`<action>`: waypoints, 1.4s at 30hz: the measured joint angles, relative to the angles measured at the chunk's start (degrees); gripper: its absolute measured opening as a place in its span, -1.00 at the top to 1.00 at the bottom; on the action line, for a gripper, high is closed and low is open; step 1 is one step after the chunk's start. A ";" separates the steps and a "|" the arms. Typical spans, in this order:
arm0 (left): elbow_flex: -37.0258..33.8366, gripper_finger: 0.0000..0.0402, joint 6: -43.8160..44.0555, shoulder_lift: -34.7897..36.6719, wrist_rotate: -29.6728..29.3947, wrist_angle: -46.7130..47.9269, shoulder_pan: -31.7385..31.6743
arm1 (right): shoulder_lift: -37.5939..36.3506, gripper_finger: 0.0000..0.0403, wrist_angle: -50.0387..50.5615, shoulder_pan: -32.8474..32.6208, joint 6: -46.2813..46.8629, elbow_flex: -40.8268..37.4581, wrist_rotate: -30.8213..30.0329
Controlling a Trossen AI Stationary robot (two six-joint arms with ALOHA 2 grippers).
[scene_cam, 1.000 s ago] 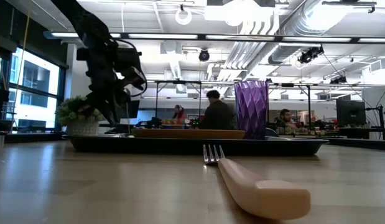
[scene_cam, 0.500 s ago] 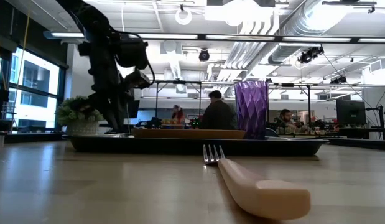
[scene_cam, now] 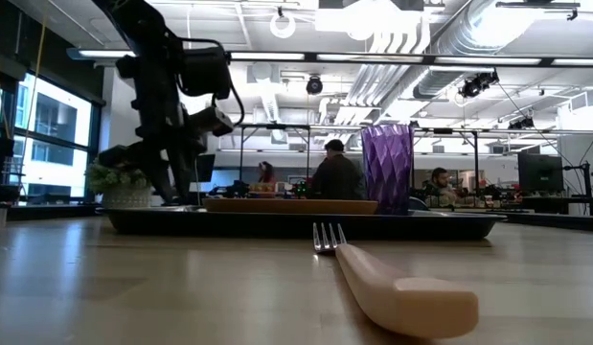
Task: Pick and place plate/cup/fork/spoon on tray
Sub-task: Put the yellow spoon to the left side of the orange plate on the black serving tray
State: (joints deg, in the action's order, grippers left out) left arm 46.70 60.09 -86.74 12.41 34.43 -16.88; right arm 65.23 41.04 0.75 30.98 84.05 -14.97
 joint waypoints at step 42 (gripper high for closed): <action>0.20 0.47 7.42 -6.74 -4.97 -2.62 6.51 | -0.02 0.67 1.27 0.00 0.48 0.00 -0.01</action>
State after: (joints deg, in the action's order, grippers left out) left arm 46.89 67.51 -93.48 7.43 31.81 -10.37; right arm 65.21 42.30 0.75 31.46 84.05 -14.98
